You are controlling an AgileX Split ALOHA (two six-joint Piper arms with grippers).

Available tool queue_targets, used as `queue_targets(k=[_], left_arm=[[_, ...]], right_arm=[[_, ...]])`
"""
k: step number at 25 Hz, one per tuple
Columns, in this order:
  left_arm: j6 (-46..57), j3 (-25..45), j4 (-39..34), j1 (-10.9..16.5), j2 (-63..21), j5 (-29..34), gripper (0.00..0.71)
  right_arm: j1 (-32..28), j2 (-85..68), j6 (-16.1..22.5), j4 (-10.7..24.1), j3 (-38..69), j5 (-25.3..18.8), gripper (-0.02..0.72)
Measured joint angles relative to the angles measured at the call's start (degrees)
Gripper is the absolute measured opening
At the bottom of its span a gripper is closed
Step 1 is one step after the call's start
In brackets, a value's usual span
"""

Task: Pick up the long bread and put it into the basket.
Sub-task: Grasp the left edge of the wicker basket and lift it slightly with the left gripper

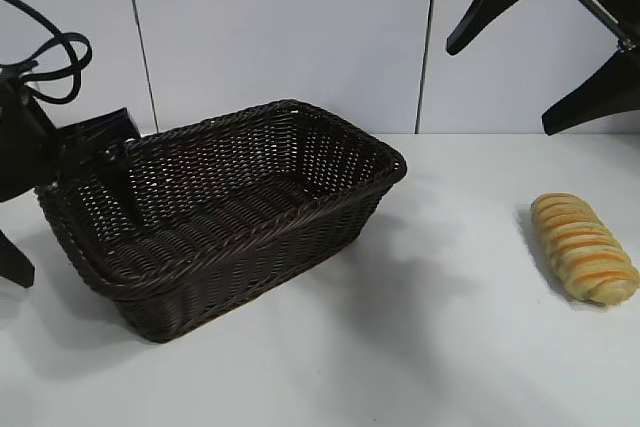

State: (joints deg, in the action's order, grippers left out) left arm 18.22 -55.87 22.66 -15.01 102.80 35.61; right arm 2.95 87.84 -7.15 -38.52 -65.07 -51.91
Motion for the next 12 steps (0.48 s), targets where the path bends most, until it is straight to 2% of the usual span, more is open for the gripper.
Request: queue_targets(k=[2, 3, 4, 9, 12], left_arm=[[-0.04, 0.0, 0.36, 0.0, 0.05, -0.38, 0.18], [0.58, 0.0, 1.06, 0.0, 0.04, -0.85, 0.127], [0.52, -0.07, 1.24, 0.0, 0.04, -1.56, 0.103], [-0.73, -0.12, 1.35, -0.18, 0.04, -0.91, 0.095], [-4.17, -1.15, 4.36, 0.97, 0.11, 1.05, 0.095]], right_arm=[[0.0, 0.0, 0.0, 0.0, 0.0, 0.0, 0.662], [0.0, 0.0, 0.0, 0.0, 0.0, 0.0, 0.662], [0.0, 0.0, 0.0, 0.0, 0.0, -0.08, 0.662], [0.0, 0.0, -0.16, -0.04, 0.0, -0.71, 0.662], [0.0, 0.0, -0.18, -0.04, 0.0, -0.81, 0.662]])
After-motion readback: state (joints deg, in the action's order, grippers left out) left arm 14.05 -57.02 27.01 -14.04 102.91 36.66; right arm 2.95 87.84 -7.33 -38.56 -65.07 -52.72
